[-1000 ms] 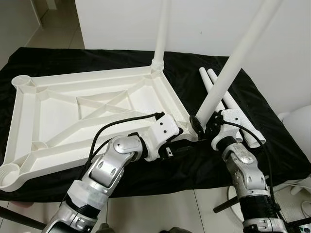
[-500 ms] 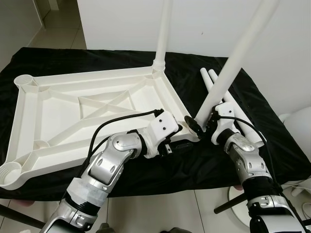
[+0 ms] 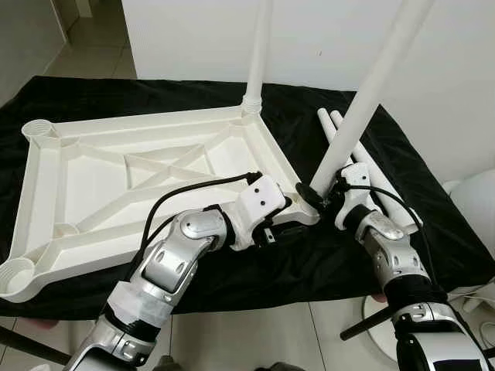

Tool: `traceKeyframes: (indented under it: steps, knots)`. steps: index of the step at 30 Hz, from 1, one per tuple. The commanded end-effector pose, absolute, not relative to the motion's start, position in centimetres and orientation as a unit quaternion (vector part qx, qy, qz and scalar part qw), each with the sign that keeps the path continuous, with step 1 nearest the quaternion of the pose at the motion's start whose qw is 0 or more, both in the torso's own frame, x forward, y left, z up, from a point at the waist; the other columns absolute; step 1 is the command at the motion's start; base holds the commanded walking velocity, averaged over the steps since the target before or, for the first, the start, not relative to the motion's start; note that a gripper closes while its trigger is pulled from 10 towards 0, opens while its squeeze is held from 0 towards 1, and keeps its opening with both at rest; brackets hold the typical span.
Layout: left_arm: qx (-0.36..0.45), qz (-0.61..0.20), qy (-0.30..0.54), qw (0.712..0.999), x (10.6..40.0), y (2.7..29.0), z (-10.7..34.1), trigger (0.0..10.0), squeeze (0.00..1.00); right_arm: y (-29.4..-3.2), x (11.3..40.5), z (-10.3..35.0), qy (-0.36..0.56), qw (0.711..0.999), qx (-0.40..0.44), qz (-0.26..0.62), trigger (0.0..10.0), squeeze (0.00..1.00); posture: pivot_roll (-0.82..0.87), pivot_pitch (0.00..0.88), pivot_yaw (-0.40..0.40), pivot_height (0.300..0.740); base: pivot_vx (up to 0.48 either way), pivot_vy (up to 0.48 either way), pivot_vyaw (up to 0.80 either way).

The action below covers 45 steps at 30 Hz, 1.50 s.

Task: Building children table

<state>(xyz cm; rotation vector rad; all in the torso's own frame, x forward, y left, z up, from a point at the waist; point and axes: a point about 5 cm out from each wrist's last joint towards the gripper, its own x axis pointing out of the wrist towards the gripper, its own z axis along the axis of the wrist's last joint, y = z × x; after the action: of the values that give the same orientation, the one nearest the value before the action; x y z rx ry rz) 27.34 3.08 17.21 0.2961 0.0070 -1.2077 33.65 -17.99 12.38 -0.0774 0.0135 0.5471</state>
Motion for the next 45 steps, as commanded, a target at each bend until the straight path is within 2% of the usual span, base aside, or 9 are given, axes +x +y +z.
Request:
traceKeyframes:
  steps: [1, 12, 14, 23, 32, 33, 34, 35, 45]
  knots:
    - [0.137, -0.563, 0.005, 0.815, 27.4, 2.9, 17.1, 10.0, 0.00, -18.6, 33.2, 10.9, 0.039, 0.969, -0.051, 0.238, 10.0, 0.00, 0.07, 0.000, -0.067, 0.740, 0.000, 0.000, 0.00]
    - [0.136, -0.563, 0.007, 0.815, 27.2, 3.0, 17.0, 10.0, 0.00, -18.1, 33.5, 10.9, 0.034, 0.986, -0.039, 0.158, 10.0, 0.00, 0.07, 0.000, -0.072, 0.740, 0.000, 0.000, 0.00]
    - [0.134, -0.562, 0.008, 0.816, 27.0, 3.0, 16.9, 10.0, 0.00, -17.2, 33.7, 11.4, 0.034, 0.995, -0.003, 0.089, 10.0, 0.00, 0.07, 0.000, -0.079, 0.740, 0.000, 0.000, 0.00]
    - [0.132, -0.563, 0.012, 0.816, 26.8, 2.9, 16.7, 10.0, 0.00, -14.5, 33.3, 12.4, 0.027, 0.996, 0.052, -0.062, 10.0, 0.00, 0.07, 0.000, -0.089, 0.740, 0.000, 0.000, 0.00]
    - [0.130, -0.566, 0.012, 0.814, 26.6, 2.7, 16.6, 10.0, 0.00, -13.7, 33.1, 12.9, 0.016, 0.995, 0.060, -0.082, 10.0, 0.00, 0.06, 0.000, -0.090, 0.740, 0.000, 0.000, 0.00]
    - [0.131, -0.566, 0.011, 0.814, 26.7, 2.7, 16.6, 10.0, 0.00, -13.9, 32.9, 12.9, 0.011, 0.996, 0.057, -0.074, 10.0, 0.89, 0.06, 0.000, -0.089, 0.740, 0.000, 0.000, 0.00]
    - [0.131, -0.566, 0.011, 0.814, 26.7, 2.7, 16.6, 10.0, 0.00, -14.1, 32.7, 12.8, 0.008, 0.996, 0.056, -0.069, 10.0, 0.89, 0.06, 0.000, -0.089, 0.740, 0.000, 0.000, 0.00]
    - [0.130, -0.566, 0.010, 0.814, 26.8, 2.7, 16.7, 10.0, 0.00, -14.2, 32.5, 12.9, 0.006, 0.996, 0.056, -0.065, 10.0, 1.00, 0.06, 0.000, -0.092, 0.740, 0.000, 0.000, 0.00]
    - [0.124, -0.543, 0.002, 0.830, 27.3, 2.9, 16.9, 10.0, 0.00, -14.6, 31.3, 13.5, -0.024, 0.995, 0.057, -0.078, 10.0, 1.00, 0.06, 0.000, -0.093, 0.740, 0.000, 0.000, 0.00]
